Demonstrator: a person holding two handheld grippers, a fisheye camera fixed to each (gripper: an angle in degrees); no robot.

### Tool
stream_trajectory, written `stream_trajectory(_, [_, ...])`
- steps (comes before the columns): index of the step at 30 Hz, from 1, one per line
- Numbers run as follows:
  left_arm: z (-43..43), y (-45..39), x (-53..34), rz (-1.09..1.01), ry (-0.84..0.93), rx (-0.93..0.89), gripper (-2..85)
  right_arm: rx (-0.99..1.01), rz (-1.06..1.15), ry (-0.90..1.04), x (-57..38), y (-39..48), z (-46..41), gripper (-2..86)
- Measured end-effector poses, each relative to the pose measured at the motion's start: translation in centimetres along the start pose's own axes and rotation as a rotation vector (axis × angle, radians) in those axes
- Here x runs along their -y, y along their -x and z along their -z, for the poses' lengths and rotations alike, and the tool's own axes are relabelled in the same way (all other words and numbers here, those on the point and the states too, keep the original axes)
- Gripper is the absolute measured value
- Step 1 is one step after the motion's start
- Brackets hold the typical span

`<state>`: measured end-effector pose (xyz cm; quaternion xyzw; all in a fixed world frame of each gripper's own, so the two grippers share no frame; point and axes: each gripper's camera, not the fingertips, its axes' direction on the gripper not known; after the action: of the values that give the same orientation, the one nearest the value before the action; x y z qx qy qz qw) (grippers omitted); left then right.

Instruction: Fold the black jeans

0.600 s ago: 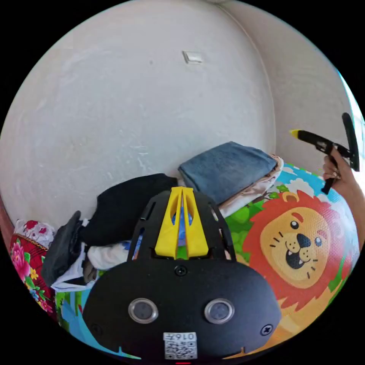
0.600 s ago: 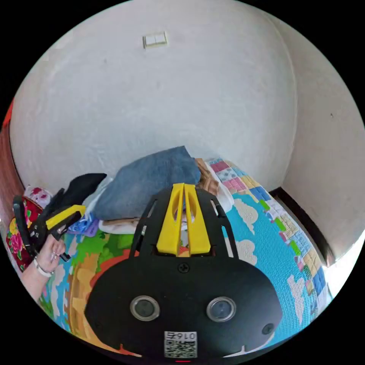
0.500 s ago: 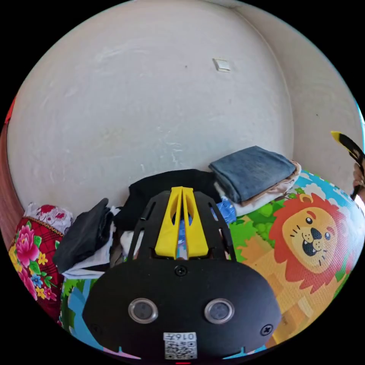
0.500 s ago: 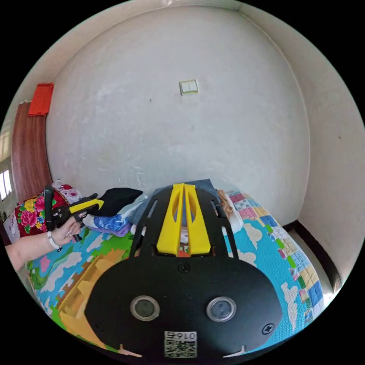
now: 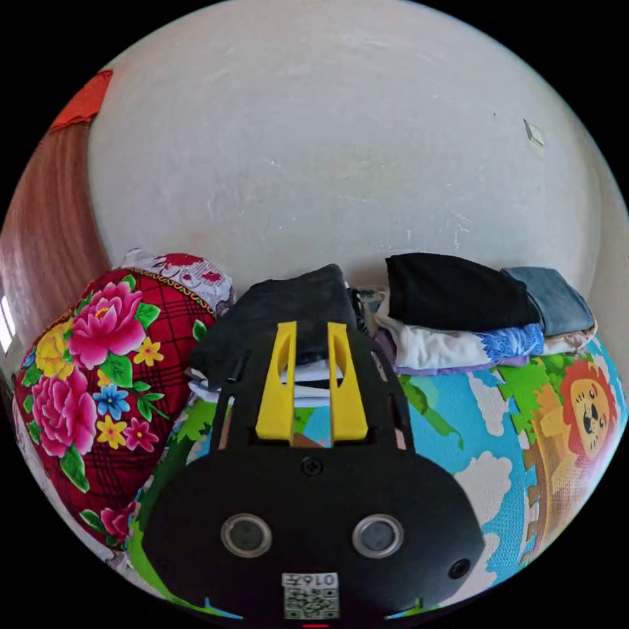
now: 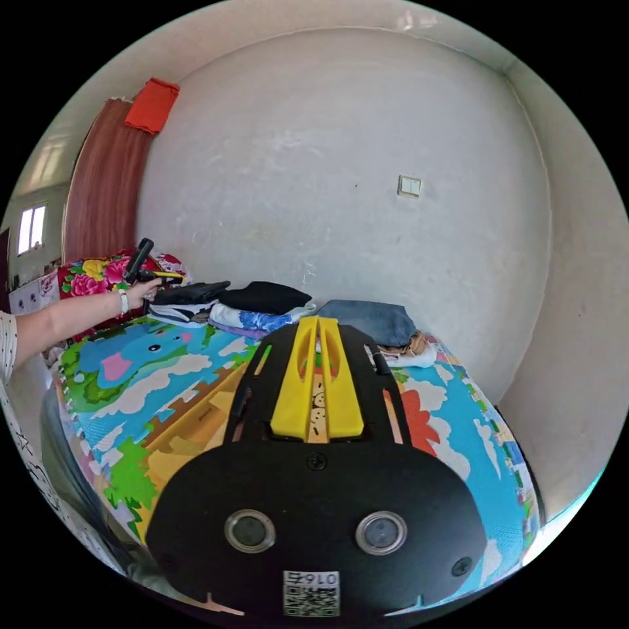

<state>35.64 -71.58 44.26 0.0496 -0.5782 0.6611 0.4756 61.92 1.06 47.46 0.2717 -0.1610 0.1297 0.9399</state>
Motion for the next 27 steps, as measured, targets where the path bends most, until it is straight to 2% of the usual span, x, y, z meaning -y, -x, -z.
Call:
stream_trajectory(2, [-0.9, 3.2, -0.4, 0.078, 0.036, 0.038, 12.4, 0.114, 0.000, -0.074, -1.7, 0.1, -0.7, 0.5])
stream_trajectory(4, [-2.5, 5.8, -0.8, 0.077, 0.094, 0.030, 15.0, 0.186, 0.014, -0.036, -2.2, -0.1, -1.7, 0.7])
stream_trajectory(6, [-3.6, 6.2, -1.1, 0.026, 0.117, 0.011, 15.1, 0.180, 0.007, 0.041, -2.1, -0.2, -2.4, 0.9])
stream_trajectory(9, [-3.7, 4.6, -1.3, -0.035, 0.063, 0.012, 12.8, 0.198, -0.038, -0.010, -2.6, -0.4, -2.1, 1.0])
stream_trajectory(12, [-3.3, 2.6, -1.1, -0.086, -0.008, 0.116, 9.7, 0.238, -0.085, -0.041, -3.1, -0.8, -2.3, 1.0])
stream_trajectory(14, [-4.1, 2.5, -0.9, -0.086, 0.040, 0.155, 9.1, 0.240, -0.108, -0.034, -3.2, -1.0, -2.5, 1.0])
stream_trajectory(18, [-3.4, 5.0, -2.1, 0.026, 0.023, 0.046, 8.8, 0.290, -0.112, -0.015, -3.0, -0.8, -1.9, 0.8])
stream_trajectory(22, [-0.6, 6.8, -5.8, -0.028, -0.157, 0.069, 12.4, 0.287, -0.118, -0.033, -3.0, -0.4, -0.9, 0.3])
stream_trajectory(25, [-0.5, 8.2, -7.5, -0.009, -0.145, -0.016, 13.8, 0.280, -0.124, -0.047, -3.2, 0.1, -0.7, 0.1])
stream_trajectory(26, [-0.4, 8.6, -7.9, 0.003, -0.153, -0.037, 16.1, 0.279, -0.128, -0.041, -3.3, 0.2, -1.0, 0.1])
stream_trajectory(27, [-0.2, 9.2, -8.4, 0.022, -0.170, -0.135, 20.7, 0.283, -0.132, -0.032, -3.4, 0.4, -1.3, 0.1])
